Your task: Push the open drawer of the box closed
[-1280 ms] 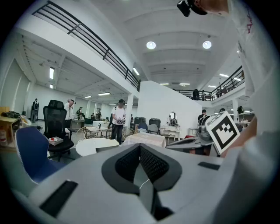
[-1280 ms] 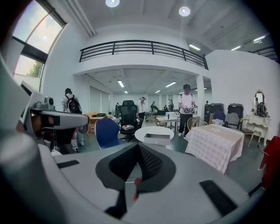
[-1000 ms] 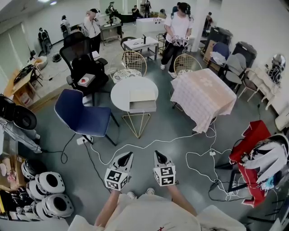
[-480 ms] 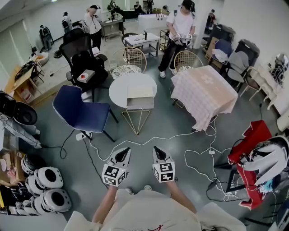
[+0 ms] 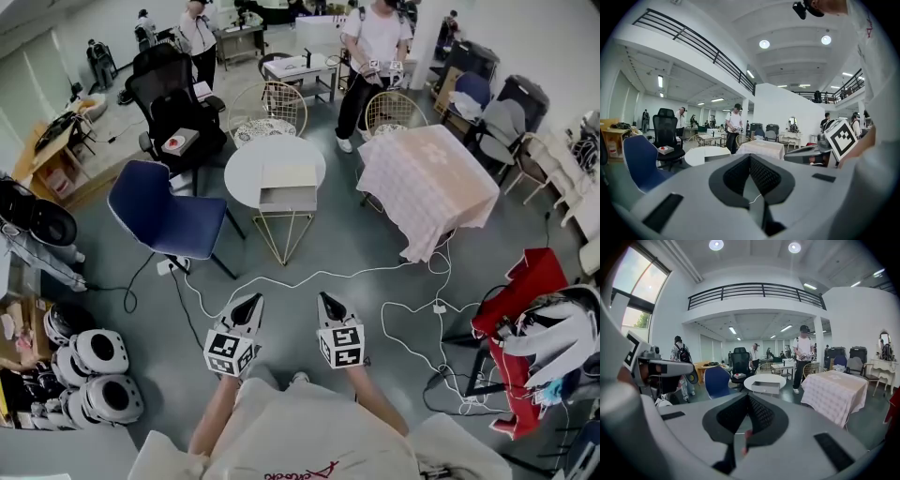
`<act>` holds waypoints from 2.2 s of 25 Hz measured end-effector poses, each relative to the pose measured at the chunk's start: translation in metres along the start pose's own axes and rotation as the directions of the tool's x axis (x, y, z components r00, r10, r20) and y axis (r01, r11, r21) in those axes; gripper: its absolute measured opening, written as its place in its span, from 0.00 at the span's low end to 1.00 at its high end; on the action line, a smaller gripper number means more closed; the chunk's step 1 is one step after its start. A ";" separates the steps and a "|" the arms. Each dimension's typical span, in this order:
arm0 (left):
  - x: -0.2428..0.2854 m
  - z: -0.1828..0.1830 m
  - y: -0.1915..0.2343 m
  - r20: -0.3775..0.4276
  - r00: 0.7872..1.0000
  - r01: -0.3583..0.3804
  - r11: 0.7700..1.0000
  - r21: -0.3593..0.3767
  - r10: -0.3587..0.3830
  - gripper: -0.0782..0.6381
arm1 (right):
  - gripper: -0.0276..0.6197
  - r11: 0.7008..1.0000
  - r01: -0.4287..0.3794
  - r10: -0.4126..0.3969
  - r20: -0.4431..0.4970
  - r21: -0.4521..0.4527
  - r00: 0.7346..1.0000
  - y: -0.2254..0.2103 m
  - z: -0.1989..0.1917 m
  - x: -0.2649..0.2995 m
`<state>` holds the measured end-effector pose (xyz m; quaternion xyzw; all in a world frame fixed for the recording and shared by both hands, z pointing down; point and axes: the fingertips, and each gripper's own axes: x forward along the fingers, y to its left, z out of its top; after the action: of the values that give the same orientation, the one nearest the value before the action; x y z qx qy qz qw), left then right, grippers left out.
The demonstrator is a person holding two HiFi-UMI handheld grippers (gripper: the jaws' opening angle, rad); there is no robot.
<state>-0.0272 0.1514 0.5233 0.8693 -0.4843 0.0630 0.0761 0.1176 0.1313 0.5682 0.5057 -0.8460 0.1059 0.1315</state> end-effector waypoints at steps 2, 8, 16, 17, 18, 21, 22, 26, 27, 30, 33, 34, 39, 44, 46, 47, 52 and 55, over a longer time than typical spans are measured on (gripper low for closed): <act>0.001 0.000 0.000 -0.002 1.000 -0.003 1.000 0.003 0.003 0.13 | 0.07 1.000 -0.001 0.001 0.004 0.003 1.000 -0.002 0.000 0.000; 0.005 -0.001 -0.002 -0.011 1.000 0.008 1.000 0.020 -0.008 0.13 | 0.07 1.000 0.010 -0.010 0.007 0.016 1.000 -0.007 -0.005 -0.002; 0.027 -0.003 -0.003 -0.018 0.999 0.051 0.998 0.021 -0.050 0.13 | 0.07 0.999 0.040 -0.040 0.001 0.029 0.999 -0.019 -0.009 0.004; 0.031 -0.003 -0.004 -0.017 0.998 0.059 0.998 0.022 -0.059 0.13 | 0.07 0.999 0.045 -0.045 0.000 0.029 0.999 -0.021 -0.008 0.005; 0.035 -0.002 -0.004 -0.016 0.998 0.068 0.997 0.024 -0.067 0.13 | 0.07 0.998 0.050 -0.050 0.000 0.030 0.999 -0.024 -0.008 0.008; 0.048 -0.002 0.001 -0.014 0.996 0.087 0.996 0.023 -0.086 0.13 | 0.07 0.998 0.063 -0.063 -0.005 0.032 0.998 -0.031 -0.007 0.020; 0.053 -0.003 0.005 -0.014 0.996 0.091 0.996 0.021 -0.090 0.13 | 0.07 0.997 0.066 -0.066 -0.007 0.032 0.998 -0.032 -0.007 0.025; 0.071 -0.002 0.024 -0.009 0.995 0.099 0.995 0.012 -0.099 0.13 | 0.07 0.997 0.073 -0.073 -0.021 0.027 0.997 -0.037 -0.004 0.050; 0.076 -0.002 0.031 -0.009 0.995 0.098 0.995 0.008 -0.098 0.13 | 0.07 0.997 0.073 -0.072 -0.025 0.027 0.997 -0.038 -0.002 0.058; 0.090 -0.002 0.056 -0.009 0.995 0.097 0.995 -0.002 -0.097 0.13 | 0.07 0.997 0.070 -0.069 -0.029 0.022 0.997 -0.037 0.005 0.086; 0.106 -0.001 0.083 -0.013 0.995 0.097 0.995 -0.013 -0.097 0.13 | 0.07 0.997 0.072 -0.071 -0.041 0.016 0.997 -0.037 0.015 0.115; 0.112 0.001 0.092 -0.013 0.995 0.097 0.995 -0.019 -0.097 0.13 | 0.07 0.997 0.071 -0.070 -0.045 0.012 0.997 -0.037 0.019 0.124; 0.140 0.009 0.132 -0.016 0.993 0.115 0.992 -0.049 -0.116 0.13 | 0.07 0.997 0.075 -0.075 -0.067 -0.004 0.995 -0.034 0.040 0.165; 0.167 0.020 0.160 -0.025 0.988 0.150 0.987 -0.051 -0.152 0.13 | 0.07 0.995 0.097 -0.096 -0.084 0.005 0.992 -0.041 0.058 0.204; 0.177 0.025 0.176 -0.026 0.987 0.158 0.986 -0.050 -0.159 0.13 | 0.07 0.995 0.101 -0.100 -0.082 0.005 0.992 -0.041 0.067 0.222; 0.182 0.028 0.185 -0.025 0.987 0.160 0.986 -0.049 -0.162 0.13 | 0.07 0.995 0.100 -0.100 -0.082 0.004 0.992 -0.039 0.072 0.232; 0.205 0.043 0.230 -0.019 0.985 0.173 0.984 -0.037 -0.174 0.13 | 0.07 0.995 0.098 -0.098 -0.082 -0.001 0.992 -0.032 0.093 0.282; 0.217 0.047 0.253 -0.019 0.984 0.179 0.983 -0.037 -0.179 0.13 | 0.07 0.995 0.097 -0.098 -0.079 -0.005 0.992 -0.028 0.104 0.307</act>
<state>-0.1277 -0.1699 0.5346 0.9071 -0.4044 0.0572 0.1022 -0.0088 -0.1690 0.5726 0.5418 -0.8145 0.1188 0.1704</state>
